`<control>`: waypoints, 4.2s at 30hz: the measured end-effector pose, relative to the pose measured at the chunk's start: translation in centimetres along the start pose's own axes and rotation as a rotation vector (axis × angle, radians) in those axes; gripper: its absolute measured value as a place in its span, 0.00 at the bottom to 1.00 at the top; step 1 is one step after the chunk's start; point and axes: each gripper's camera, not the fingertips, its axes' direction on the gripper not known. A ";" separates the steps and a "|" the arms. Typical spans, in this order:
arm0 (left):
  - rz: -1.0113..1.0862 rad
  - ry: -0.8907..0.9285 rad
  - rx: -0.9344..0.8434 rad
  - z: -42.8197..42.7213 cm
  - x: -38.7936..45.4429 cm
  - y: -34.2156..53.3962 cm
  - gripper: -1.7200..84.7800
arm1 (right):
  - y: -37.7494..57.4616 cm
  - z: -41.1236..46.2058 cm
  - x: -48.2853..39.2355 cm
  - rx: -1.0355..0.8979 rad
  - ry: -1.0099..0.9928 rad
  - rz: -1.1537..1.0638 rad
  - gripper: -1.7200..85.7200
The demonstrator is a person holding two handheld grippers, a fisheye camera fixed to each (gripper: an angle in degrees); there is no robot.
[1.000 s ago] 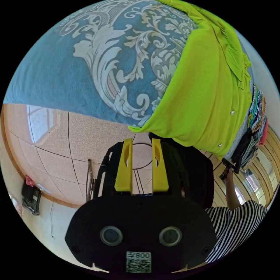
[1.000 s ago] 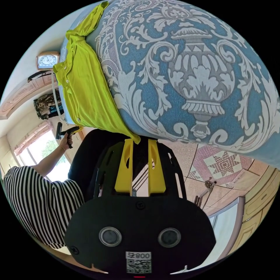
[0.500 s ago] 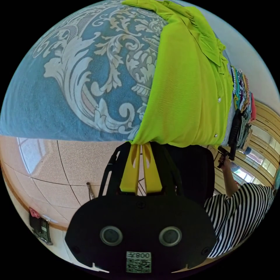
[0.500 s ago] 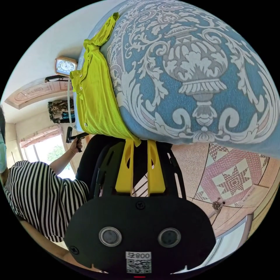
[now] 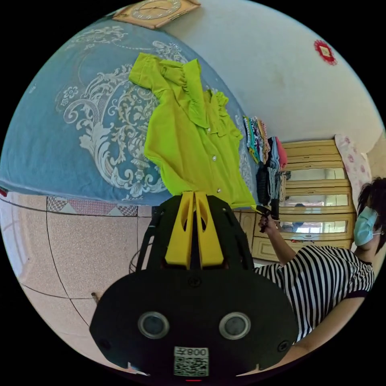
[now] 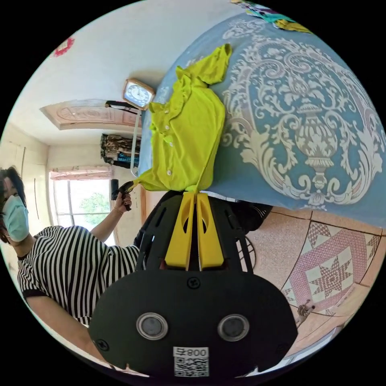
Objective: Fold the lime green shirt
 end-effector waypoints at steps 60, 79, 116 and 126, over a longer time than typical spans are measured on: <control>0.036 0.157 0.154 8.4 9.0 9.0 0.02 | 8.1 7.4 -8.3 0.275 -0.112 -0.047 0.02; -0.044 -0.026 0.019 10.9 2.7 6.2 0.02 | 2.7 7.2 -1.3 0.103 0.010 0.140 0.03; -0.356 -0.199 0.008 9.9 -9.5 0.4 0.04 | -3.8 -0.3 15.1 0.145 -0.132 0.422 0.04; 0.094 -0.254 0.122 11.0 2.5 -12.7 0.11 | -10.7 -6.2 12.4 0.343 -0.077 0.224 0.05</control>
